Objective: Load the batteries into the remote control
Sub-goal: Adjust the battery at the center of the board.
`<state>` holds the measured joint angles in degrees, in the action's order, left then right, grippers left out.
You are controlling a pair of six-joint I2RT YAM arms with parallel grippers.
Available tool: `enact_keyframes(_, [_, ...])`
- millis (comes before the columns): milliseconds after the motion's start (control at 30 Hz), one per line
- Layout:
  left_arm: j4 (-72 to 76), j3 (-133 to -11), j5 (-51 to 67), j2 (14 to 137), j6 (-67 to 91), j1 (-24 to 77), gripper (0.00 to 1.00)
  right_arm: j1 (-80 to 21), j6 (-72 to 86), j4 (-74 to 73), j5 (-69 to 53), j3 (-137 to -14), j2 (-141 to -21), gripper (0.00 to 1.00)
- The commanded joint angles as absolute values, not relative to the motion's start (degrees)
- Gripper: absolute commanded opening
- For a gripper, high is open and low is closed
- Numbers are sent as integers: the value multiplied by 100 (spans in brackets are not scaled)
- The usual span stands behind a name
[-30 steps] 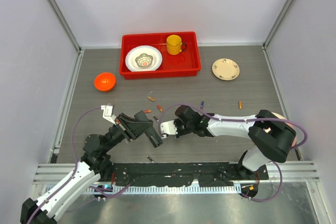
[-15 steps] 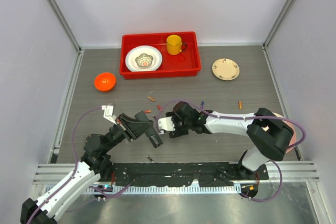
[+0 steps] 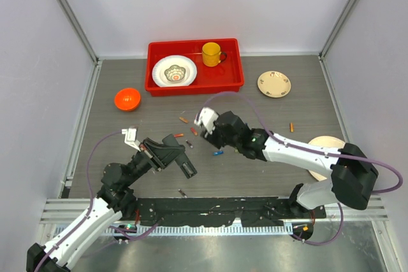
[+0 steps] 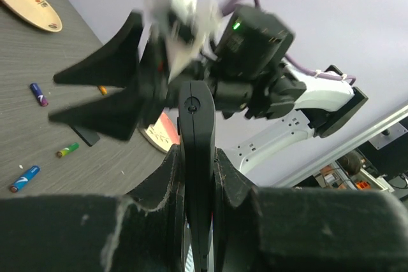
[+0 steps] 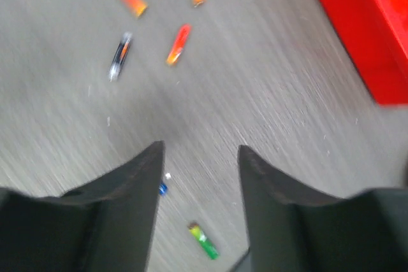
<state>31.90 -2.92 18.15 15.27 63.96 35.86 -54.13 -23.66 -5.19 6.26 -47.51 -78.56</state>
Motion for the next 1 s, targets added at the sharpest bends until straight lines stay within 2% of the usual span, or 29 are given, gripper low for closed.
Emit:
enact_keyframes(0, [3129,-396,1591,1476,6293,3551,0,-5073,1341,-1575,1982,-5894,-8014,51])
enact_keyframes(67, [3111,-396,1547,1512,6293,3551,0,-4957,2061,-1504,1339,-5740,-8007,72])
enact_keyframes(133, [3111,-396,1529,1564,6310,3551,0,-5036,2634,-977,1457,-5231,-7824,86])
enact_keyframes(267, [3103,-404,1503,1722,6319,3551,0,-5141,3558,-1159,1792,-5045,-8102,88])
enact_keyframes(467, [3094,-413,1503,1942,6311,3551,0,-5862,3612,-1651,2636,-5273,-8745,88])
enact_keyframes(967, [3076,-378,1485,2030,6302,3551,0,-5933,3841,-1714,2689,-5317,-9298,82])
